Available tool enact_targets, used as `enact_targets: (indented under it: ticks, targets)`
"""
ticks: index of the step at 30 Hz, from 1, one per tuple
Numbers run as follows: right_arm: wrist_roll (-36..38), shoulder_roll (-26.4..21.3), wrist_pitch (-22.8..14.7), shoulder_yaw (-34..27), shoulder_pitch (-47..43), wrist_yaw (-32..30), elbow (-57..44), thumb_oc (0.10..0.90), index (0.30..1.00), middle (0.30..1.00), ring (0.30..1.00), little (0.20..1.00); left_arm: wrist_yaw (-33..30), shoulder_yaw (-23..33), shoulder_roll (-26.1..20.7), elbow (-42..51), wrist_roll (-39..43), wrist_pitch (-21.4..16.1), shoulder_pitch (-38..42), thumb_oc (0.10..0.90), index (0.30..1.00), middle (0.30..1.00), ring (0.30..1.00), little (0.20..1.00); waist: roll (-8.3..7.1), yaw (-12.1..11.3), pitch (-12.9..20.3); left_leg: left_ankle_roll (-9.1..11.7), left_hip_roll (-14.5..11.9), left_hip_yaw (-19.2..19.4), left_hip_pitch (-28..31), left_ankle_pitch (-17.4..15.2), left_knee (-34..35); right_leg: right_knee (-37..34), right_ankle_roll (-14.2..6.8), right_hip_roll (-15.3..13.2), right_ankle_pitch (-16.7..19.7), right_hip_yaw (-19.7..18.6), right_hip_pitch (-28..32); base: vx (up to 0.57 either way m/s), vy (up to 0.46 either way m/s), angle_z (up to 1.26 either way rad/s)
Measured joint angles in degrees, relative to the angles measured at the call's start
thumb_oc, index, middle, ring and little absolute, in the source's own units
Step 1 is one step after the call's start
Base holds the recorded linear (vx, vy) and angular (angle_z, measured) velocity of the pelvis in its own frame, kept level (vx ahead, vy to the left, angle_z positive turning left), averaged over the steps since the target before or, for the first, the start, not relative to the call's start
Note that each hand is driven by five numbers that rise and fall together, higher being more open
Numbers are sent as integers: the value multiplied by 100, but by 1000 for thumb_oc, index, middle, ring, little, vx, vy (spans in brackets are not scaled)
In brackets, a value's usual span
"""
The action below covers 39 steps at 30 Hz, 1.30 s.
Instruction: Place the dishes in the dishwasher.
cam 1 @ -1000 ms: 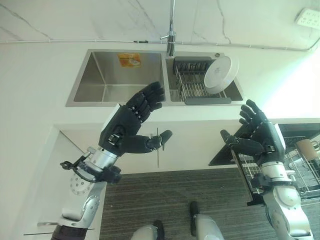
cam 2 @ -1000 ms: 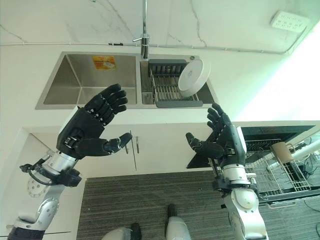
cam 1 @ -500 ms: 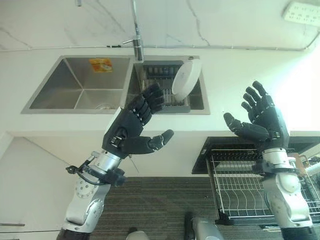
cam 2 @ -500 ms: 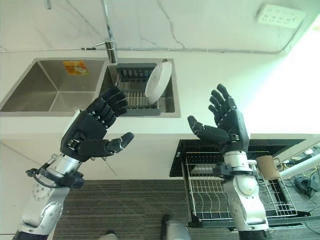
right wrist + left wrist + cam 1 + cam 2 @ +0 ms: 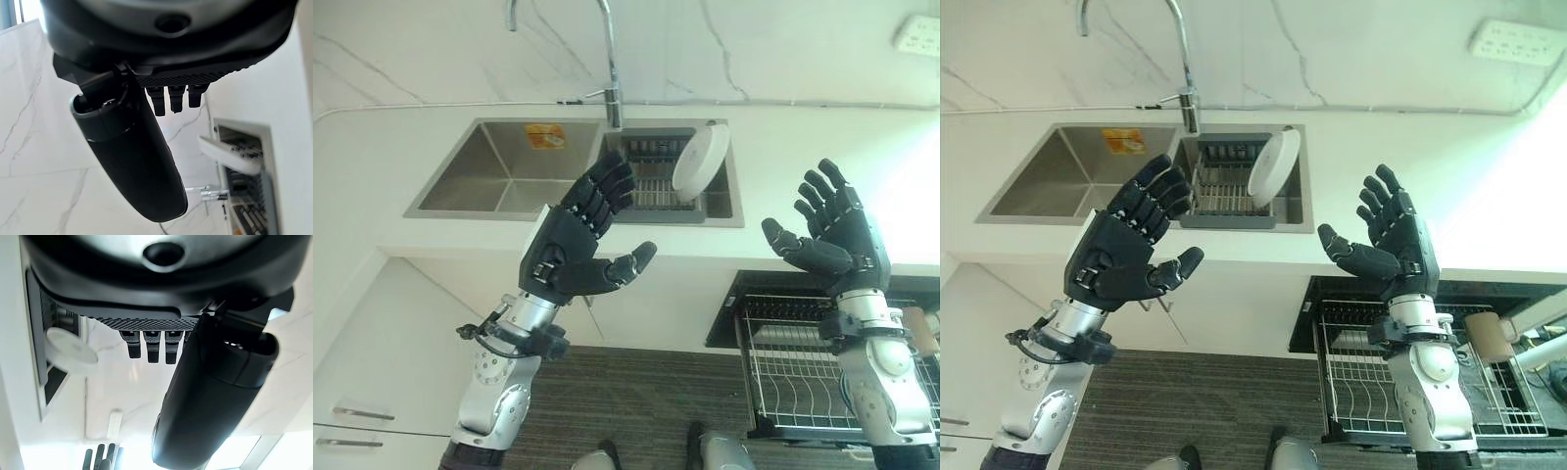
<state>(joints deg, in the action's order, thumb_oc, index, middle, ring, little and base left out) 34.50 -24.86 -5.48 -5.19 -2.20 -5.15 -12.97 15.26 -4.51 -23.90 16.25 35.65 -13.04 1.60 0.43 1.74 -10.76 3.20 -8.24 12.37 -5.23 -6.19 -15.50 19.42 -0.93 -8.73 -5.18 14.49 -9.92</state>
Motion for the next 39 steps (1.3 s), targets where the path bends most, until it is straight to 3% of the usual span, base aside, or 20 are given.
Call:
enact_targets:
  ticks: [6,14,19,27,33,39]
  targets:
    - [-1,1,102,217,-444,-218,247,800,900,900,900,900,-127,-4,-1,-15,-1,0,2,800,900,900,900,900,-87,-79,152,-180,158,-17,-63,-164,-190,-144,-159,-150,138,10,118,18,121,5]
    - [278,-26,120,211,-1190,-1233,1283,800,900,900,900,900,-257,-120,-301,-178,-6,2,223,800,900,900,900,900,-139,-244,186,-295,261,-21,-95,-311,-375,-362,-260,-260,261,12,256,15,45,2]
    - [653,-372,156,212,-1870,-1537,1996,800,900,900,900,900,-275,-178,-303,-234,1,55,422,800,900,900,900,900,-141,-354,189,-304,247,-25,-84,-314,-403,-419,-296,-235,311,30,318,0,0,0]
    - [1128,-871,515,230,-2573,-1442,3350,800,900,900,900,900,-361,-308,-346,-406,7,64,569,800,900,900,900,900,-142,-516,188,-303,228,-39,-57,-314,-393,-450,-292,-212,314,51,367,8,-19,1]
    - [1579,-1121,1027,358,-3008,-914,4436,800,900,900,900,900,-353,-334,-473,-598,15,86,640,800,900,900,900,900,-143,-565,187,-280,232,-133,31,-299,-322,-555,-288,-202,309,171,525,16,-26,7]
    - [1861,-1307,1279,453,-3306,-574,4976,800,900,900,900,900,-348,-345,-519,-646,21,156,658,800,900,900,900,900,-143,-673,187,-277,233,-155,31,-295,-317,-562,-288,-191,310,195,544,3,-4,1]
